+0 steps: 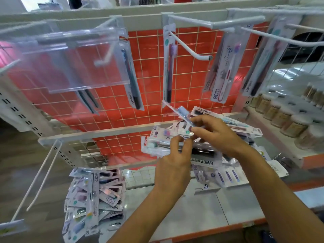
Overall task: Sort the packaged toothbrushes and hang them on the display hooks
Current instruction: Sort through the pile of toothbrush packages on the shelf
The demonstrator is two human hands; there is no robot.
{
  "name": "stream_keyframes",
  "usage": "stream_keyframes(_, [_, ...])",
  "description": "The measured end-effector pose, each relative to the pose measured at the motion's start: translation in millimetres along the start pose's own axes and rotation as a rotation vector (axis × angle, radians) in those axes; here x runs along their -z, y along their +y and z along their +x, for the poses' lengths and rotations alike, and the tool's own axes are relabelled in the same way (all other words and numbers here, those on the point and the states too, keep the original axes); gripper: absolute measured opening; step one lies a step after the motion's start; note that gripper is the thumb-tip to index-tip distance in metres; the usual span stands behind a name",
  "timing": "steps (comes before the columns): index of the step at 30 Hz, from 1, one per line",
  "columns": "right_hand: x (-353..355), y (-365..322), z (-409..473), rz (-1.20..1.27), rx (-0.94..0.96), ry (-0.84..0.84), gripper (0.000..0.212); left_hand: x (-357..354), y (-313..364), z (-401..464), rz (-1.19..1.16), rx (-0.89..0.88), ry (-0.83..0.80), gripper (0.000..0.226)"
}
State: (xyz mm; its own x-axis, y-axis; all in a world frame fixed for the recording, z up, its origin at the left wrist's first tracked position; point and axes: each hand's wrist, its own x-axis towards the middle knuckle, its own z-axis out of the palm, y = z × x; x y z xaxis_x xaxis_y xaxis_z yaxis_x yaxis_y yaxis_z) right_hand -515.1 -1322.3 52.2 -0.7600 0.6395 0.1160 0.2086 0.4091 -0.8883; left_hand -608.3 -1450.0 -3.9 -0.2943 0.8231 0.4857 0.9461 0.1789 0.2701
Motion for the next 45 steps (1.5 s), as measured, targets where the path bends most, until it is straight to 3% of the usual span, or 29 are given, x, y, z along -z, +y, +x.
stream_keyframes(6, [-15.1,-4.2,-3.5,0.149,0.046,-0.085,0.016,8.4,-4.7,4.8,-0.162,-0.004,0.141,0.072])
stream_keyframes(10, [-26.7,-6.9,-8.5,0.265,0.046,-0.039,0.019,12.0,-10.8,4.4,-0.263,0.027,0.21,0.049])
stream_keyframes(13, [-35.4,-5.1,-10.8,0.324,0.007,-0.068,0.022,10.8,-12.3,1.2,-0.388,0.162,0.252,0.037])
stream_keyframes(16, [-42.1,-2.0,-12.0,0.419,-0.031,-0.045,0.029,13.7,-14.6,1.4,-0.602,0.337,0.268,0.059])
stream_keyframes(19, [-47.4,-1.2,-14.4,0.481,-0.055,-0.008,0.035,23.5,-16.7,6.6,-0.89,0.562,0.181,0.082])
stream_keyframes(23, [-52.1,0.0,-16.0,0.486,-0.061,0.027,0.039,29.0,-19.9,11.0,-1.182,0.739,0.103,0.077])
stream_keyframes(26, [-51.9,0.9,-16.4,0.463,-0.071,0.038,0.036,31.2,-21.0,10.7,-1.218,0.714,0.081,0.04])
stream_keyframes(30, [-52.3,2.9,-16.8,0.441,-0.069,0.047,0.033,28.2,-19.5,11.9,-1.194,0.725,0.086,0.023])
stream_keyframes(43, [-47.5,4.0,-23.4,0.365,-0.084,0.193,0.021,22.3,-19.7,10.2,-1.186,0.747,0.098,0.012])
stream_keyframes(45, [-48.2,-1.4,-23.4,0.386,-0.071,0.207,0.027,21.0,-20.1,10.4,-1.178,0.758,0.11,0.01])
